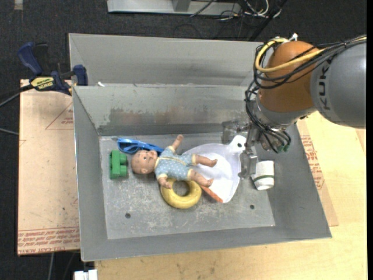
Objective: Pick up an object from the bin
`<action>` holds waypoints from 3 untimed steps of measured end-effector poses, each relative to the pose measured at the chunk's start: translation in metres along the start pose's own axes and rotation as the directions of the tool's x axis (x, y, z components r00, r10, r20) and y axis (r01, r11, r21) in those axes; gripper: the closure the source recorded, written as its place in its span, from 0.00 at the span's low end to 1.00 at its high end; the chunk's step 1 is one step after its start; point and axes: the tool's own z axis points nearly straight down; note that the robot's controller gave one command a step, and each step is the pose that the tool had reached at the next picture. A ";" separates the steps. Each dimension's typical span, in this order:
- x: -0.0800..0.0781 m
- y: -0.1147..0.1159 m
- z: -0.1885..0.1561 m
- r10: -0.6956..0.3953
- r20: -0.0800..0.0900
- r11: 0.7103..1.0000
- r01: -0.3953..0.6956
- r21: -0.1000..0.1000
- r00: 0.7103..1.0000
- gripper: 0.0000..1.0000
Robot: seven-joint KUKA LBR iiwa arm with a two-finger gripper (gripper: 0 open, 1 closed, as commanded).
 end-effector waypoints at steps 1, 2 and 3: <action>0.003 -0.036 0.038 -0.022 0.003 1.000 0.022 -0.006 1.000 0.00; -0.019 0.090 0.061 -0.292 -0.005 0.956 0.292 0.001 0.956 1.00; -0.023 0.111 0.063 -0.329 -0.008 0.944 0.329 0.003 0.944 1.00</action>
Offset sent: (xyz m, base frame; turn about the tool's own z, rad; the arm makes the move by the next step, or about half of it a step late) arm -0.0028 0.1360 -0.0647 -0.3603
